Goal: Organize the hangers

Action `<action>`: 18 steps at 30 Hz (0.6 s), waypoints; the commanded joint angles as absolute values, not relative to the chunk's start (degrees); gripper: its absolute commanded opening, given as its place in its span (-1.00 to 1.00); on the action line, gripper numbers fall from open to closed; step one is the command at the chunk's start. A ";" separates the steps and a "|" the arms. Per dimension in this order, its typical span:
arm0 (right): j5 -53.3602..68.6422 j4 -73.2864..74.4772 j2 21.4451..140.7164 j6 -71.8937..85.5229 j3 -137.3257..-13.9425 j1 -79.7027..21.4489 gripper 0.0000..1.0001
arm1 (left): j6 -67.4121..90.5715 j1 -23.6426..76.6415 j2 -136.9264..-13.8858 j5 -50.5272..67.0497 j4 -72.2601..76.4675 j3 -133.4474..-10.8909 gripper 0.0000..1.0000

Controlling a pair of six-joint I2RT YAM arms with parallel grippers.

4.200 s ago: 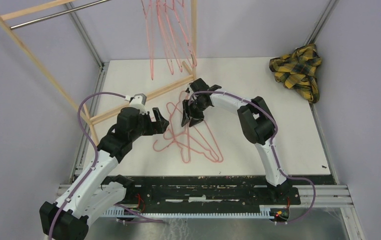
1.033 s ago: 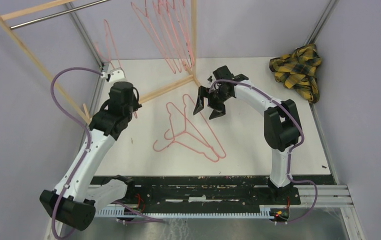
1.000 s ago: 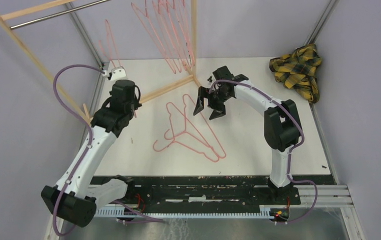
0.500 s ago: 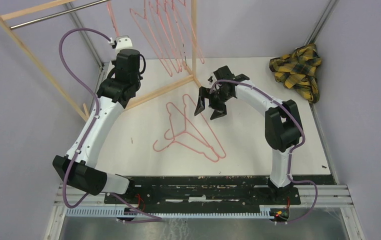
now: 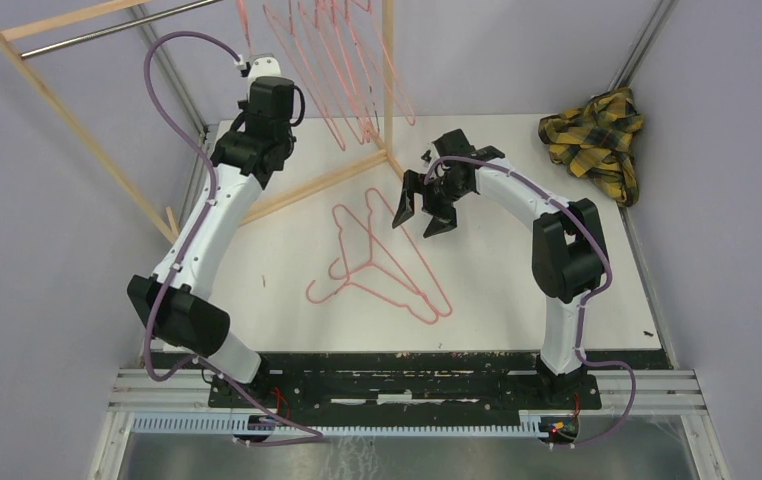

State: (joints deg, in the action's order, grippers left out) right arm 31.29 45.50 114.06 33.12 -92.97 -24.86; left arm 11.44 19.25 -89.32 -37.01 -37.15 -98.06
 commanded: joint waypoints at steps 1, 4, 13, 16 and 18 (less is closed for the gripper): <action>33.06 44.68 112.25 32.78 -93.62 -24.35 1.00 | 10.07 18.97 -91.23 -35.55 -37.12 -104.26 -0.94; 33.32 44.15 111.91 32.87 -92.49 -24.09 1.00 | 12.04 18.48 -92.85 -32.54 -39.36 -107.16 -0.94; 34.56 43.22 111.27 33.22 -89.54 -23.31 1.00 | 14.78 17.35 -97.97 -27.80 -47.09 -113.44 -0.94; 34.83 42.91 111.10 33.31 -88.90 -23.16 1.00 | 15.51 17.07 -99.04 -25.44 -48.92 -114.52 -0.94; 34.98 42.81 111.09 33.39 -88.71 -23.00 1.00 | 15.97 16.98 -99.65 -24.35 -49.94 -114.74 -0.94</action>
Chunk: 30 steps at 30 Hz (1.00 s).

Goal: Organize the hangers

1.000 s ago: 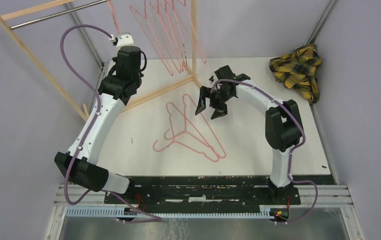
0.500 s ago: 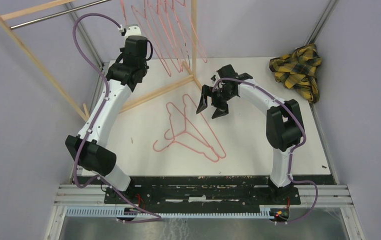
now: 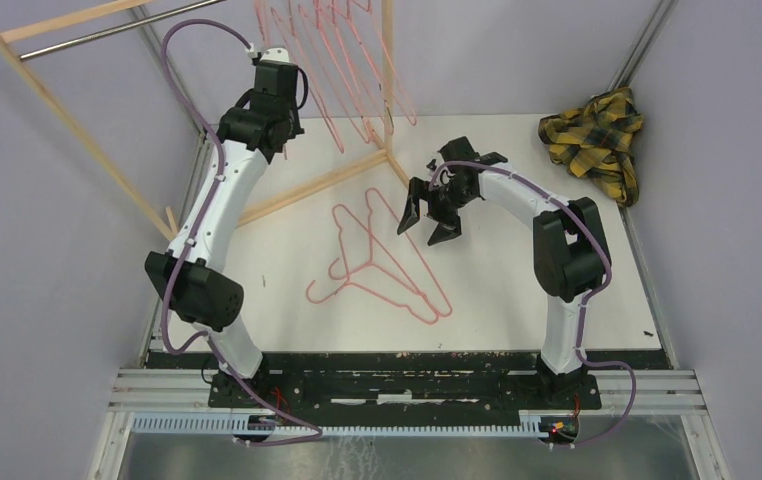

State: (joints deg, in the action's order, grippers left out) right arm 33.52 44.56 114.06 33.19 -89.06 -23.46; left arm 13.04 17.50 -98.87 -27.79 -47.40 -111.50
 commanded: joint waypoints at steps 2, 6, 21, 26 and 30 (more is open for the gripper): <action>35.10 42.71 111.09 33.45 -88.47 -22.99 1.00 | 16.25 16.96 -100.19 -23.46 -50.59 -114.81 -0.94; 35.25 42.59 110.84 33.17 -88.04 -22.96 1.00 | 16.22 16.96 -99.93 -21.40 -50.66 -114.14 -0.93; 37.52 41.46 108.03 32.50 -86.29 -23.01 1.00 | 13.42 16.96 -79.65 -4.48 -34.84 -91.27 0.57; 34.07 46.45 108.12 26.33 -87.71 -23.88 1.00 | 14.46 16.96 -68.95 0.64 -30.35 -77.42 0.78; 31.69 50.06 109.08 22.53 -89.61 -26.85 0.98 | 18.36 16.96 -61.48 4.74 -26.16 -65.23 0.83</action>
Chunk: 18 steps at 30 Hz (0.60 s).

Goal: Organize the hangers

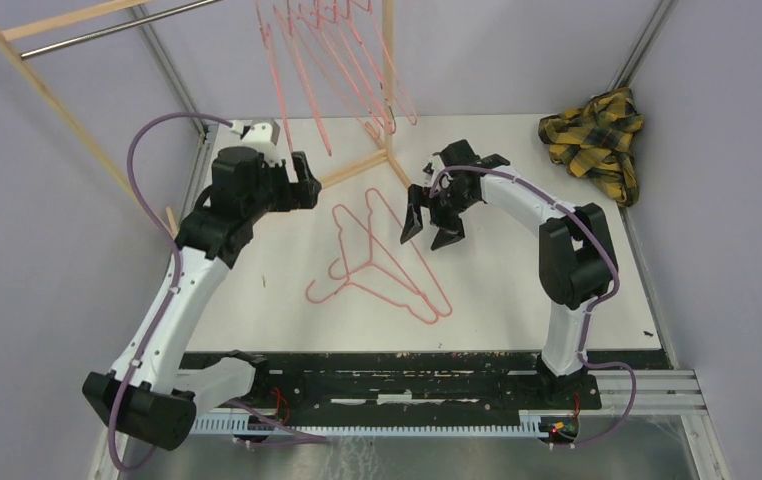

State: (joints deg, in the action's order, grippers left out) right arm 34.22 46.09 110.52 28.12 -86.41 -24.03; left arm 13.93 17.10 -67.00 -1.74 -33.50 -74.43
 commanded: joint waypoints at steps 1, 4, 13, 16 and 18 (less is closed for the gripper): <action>30.75 50.59 109.34 21.83 -90.17 -28.01 0.96 | 19.61 16.96 -59.92 5.31 -25.08 -61.92 0.84; 26.63 52.77 110.76 19.36 -92.68 -32.17 0.89 | 21.92 16.96 -56.97 5.49 -24.18 -54.04 0.84; 20.35 49.69 117.57 16.96 -94.24 -39.21 0.37 | 24.61 16.96 -53.15 5.53 -23.90 -43.27 0.77; 16.97 49.82 120.46 14.88 -96.04 -39.84 0.14 | 25.69 16.96 -52.58 5.83 -23.61 -42.24 0.75; 15.26 49.56 121.80 13.20 -96.96 -40.19 0.08 | 26.42 16.96 -52.10 6.09 -23.18 -41.58 0.75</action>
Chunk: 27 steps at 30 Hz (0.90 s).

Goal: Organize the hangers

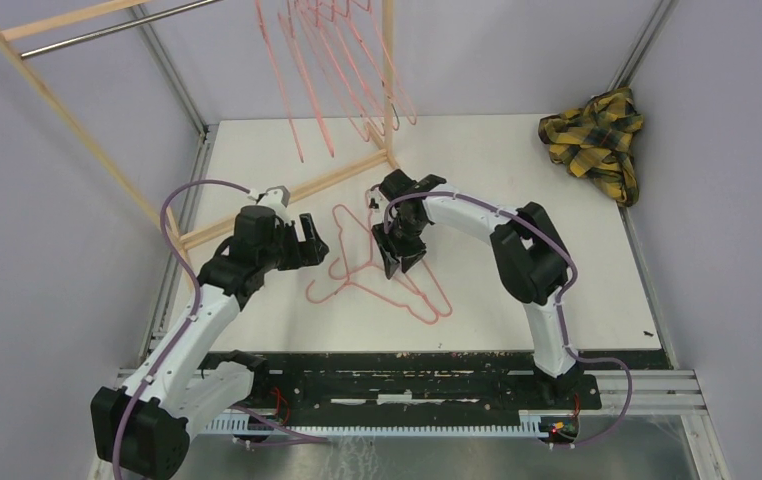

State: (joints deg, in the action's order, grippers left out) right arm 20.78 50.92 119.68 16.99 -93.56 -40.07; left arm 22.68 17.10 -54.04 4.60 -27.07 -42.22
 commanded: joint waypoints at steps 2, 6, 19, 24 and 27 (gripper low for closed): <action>14.17 48.85 122.64 12.17 -97.12 -40.47 0.06 | 26.99 16.96 -51.78 6.38 -22.68 -40.68 0.74; 12.77 48.98 124.05 11.03 -97.50 -40.96 0.03 | 28.04 17.01 -51.67 6.59 -21.45 -39.45 0.73; 9.61 47.07 123.50 10.35 -92.44 -44.82 -0.05 | 28.44 16.96 -53.96 6.77 -20.74 -39.48 0.72; 1.88 46.89 121.57 11.19 -90.87 -45.18 -0.02 | 28.48 16.96 -53.90 7.07 -20.91 -38.96 0.71; -3.20 46.83 119.04 11.48 -90.52 -45.17 0.06 | 28.48 17.01 -53.38 6.97 -21.01 -38.45 0.71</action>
State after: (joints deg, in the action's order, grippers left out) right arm 6.42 48.07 122.13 11.49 -92.23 -45.01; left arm 26.17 17.10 -54.08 5.96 -23.40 -38.94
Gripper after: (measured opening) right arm 0.511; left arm 0.858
